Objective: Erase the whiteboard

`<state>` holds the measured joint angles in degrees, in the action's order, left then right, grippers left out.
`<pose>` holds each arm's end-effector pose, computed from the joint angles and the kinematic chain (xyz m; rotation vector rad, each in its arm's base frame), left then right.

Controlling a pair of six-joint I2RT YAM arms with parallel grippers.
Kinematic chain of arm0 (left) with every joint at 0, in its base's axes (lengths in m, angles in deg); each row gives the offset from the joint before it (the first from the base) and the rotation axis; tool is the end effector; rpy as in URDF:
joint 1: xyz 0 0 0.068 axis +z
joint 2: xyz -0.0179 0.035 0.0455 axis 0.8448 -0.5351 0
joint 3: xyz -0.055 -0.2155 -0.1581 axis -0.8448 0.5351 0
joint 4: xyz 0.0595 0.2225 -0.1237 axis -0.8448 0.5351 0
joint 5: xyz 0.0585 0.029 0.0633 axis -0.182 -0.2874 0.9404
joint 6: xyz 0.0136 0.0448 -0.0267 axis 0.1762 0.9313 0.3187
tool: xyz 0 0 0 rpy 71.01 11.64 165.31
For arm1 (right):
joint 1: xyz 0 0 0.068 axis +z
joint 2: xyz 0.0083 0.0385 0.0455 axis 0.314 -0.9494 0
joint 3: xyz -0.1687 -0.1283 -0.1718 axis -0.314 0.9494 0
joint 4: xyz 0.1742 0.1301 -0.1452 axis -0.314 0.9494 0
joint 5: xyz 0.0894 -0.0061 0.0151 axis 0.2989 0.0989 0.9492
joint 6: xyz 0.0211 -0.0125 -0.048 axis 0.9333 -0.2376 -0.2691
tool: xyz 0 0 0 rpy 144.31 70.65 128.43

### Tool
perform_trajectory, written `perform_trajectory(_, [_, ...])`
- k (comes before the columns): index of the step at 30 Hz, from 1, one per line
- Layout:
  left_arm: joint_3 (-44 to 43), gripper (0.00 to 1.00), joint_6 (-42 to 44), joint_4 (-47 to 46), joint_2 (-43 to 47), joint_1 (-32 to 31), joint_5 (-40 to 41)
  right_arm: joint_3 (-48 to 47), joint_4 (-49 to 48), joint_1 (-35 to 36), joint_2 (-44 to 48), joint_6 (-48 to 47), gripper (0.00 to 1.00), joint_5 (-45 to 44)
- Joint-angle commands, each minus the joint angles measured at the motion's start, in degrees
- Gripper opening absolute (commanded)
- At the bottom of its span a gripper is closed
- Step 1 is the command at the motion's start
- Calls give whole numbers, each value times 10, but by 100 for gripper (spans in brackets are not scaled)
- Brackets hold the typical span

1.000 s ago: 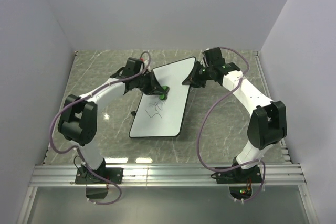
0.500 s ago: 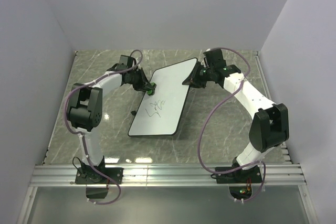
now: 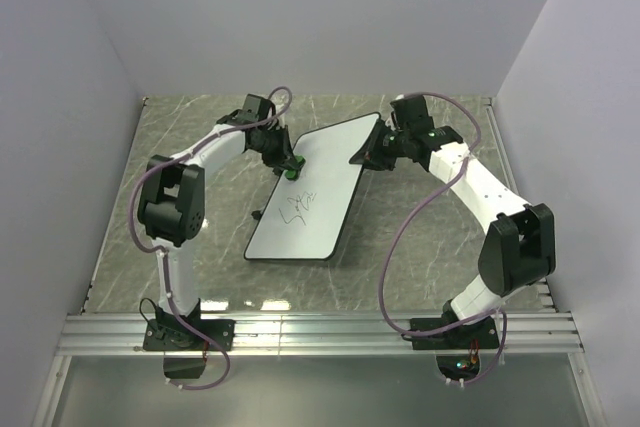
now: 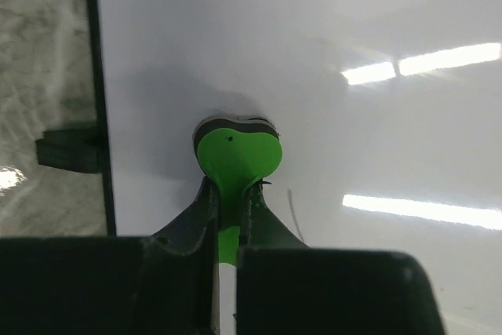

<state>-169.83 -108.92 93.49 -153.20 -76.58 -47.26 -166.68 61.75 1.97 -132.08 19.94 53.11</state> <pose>0.4121 -0.1584 0.2057 0.0694 2.6469 -0.8722 0.3275 0.1351 0.2986 0.2616 2.4948 0.9384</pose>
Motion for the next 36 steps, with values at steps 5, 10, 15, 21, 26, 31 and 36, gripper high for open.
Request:
perform_trajectory(5, [105,0,-29,46,71,-94,-158,19,49,21,9,-96,0,-22])
perform_trajectory(10, [129,0,-27,74,135,-110,-161,25,46,21,9,-95,0,-23])
perform_trajectory(15, [192,0,-31,88,208,-113,-140,24,46,21,5,-93,0,-24])
perform_trajectory(21, [310,0,-71,36,255,-113,-106,27,46,21,9,-92,0,-25])
perform_trajectory(26, [348,0,-120,-43,247,-105,14,29,43,21,7,-88,0,-23])
perform_trajectory(31, [340,0,-158,-86,205,-73,82,25,49,22,8,-92,0,-24])
perform_trajectory(36, [322,0,-150,-98,161,-13,108,25,54,21,11,-95,0,-25])
